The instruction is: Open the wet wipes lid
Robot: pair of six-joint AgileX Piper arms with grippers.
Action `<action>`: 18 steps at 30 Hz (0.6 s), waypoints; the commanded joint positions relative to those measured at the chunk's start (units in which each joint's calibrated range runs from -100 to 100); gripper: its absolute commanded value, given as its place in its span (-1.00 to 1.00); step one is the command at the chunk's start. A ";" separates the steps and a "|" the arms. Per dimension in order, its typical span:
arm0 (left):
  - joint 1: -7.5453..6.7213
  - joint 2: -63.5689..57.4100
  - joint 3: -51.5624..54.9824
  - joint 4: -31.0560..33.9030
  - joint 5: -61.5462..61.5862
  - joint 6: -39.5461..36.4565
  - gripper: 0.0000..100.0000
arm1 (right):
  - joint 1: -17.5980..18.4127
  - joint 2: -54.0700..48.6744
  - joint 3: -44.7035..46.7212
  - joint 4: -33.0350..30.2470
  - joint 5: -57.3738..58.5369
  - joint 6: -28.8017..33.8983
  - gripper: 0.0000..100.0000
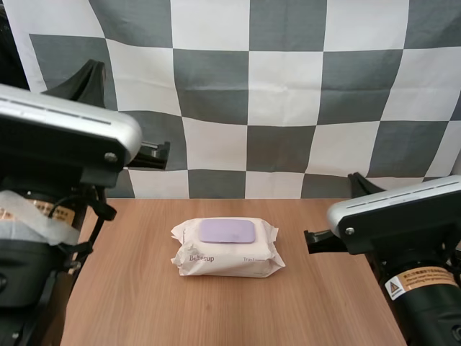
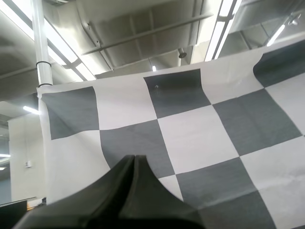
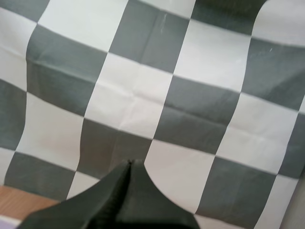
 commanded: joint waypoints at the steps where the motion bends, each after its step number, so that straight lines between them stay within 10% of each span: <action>1: 0.05 7.06 -8.06 -0.06 27.21 2.17 -1.00 | 0.02 0.00 -3.31 -25.18 -10.36 1.09 -1.00; 11: 3.63 17.63 -13.16 -8.08 53.21 1.49 -1.00 | 0.02 21.87 -12.45 -25.28 20.03 -15.34 -1.00; 18: 4.13 27.64 -13.16 -14.22 68.52 10.12 -1.00 | 0.02 33.77 -17.74 -20.92 27.92 -12.70 -1.00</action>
